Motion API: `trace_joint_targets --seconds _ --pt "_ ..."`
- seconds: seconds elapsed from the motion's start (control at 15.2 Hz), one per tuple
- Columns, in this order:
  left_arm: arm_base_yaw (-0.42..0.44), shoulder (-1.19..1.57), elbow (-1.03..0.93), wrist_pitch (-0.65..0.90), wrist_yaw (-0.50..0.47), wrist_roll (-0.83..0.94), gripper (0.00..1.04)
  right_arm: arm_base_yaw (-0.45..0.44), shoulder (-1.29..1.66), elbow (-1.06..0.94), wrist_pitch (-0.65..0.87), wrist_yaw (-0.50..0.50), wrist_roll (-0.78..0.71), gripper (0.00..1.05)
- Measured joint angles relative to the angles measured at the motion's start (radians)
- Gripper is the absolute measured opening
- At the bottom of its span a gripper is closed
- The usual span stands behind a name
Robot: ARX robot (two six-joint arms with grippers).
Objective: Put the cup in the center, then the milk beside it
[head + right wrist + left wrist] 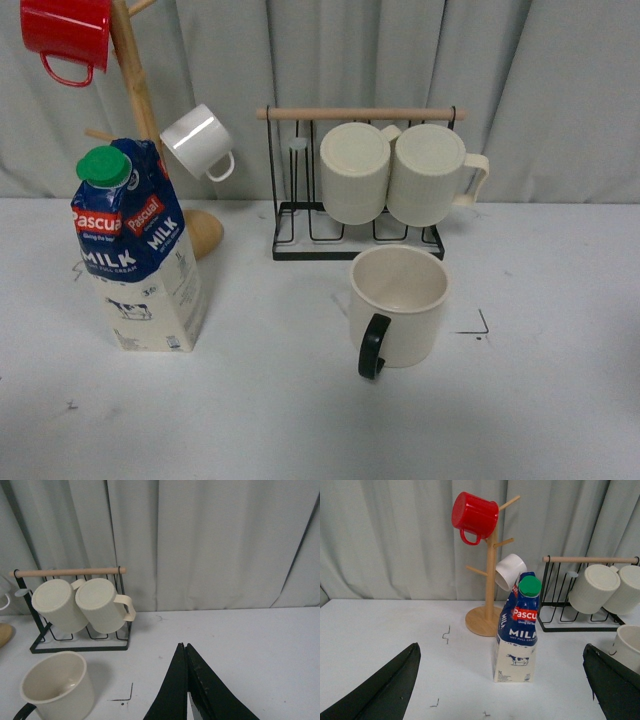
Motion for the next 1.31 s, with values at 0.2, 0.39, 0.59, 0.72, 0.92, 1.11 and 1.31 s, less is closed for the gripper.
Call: trace_joint_targets --seconds 0.2,0.39,0.59,0.72,0.92,1.11,1.31 --pt "0.0 0.0 0.0 0.0 0.001 0.0 0.98 -0.076 -0.127 -0.06 -0.055 -0.08 -0.001 0.02" --pt "0.0 0.0 0.0 0.0 0.0 0.0 0.98 -0.098 -0.251 -0.105 -0.136 -0.096 0.0 0.02" --pt "0.0 0.0 0.0 0.001 0.0 0.0 0.98 -0.098 -0.314 -0.162 -0.163 -0.096 -0.001 0.02" --pt "0.0 0.0 0.0 0.0 0.0 0.0 0.98 -0.098 -0.42 -0.162 -0.233 -0.095 0.0 0.02" --pt "0.0 0.0 0.0 0.0 0.0 0.0 0.98 -0.098 -0.534 -0.162 -0.349 -0.095 0.0 0.02" --pt "0.0 0.0 0.0 0.0 0.0 0.0 0.98 -0.098 -0.634 -0.162 -0.442 -0.095 -0.001 0.02" --pt "0.0 0.0 0.0 0.0 0.0 0.0 0.98 -0.098 -0.715 -0.162 -0.521 -0.095 0.0 0.02"
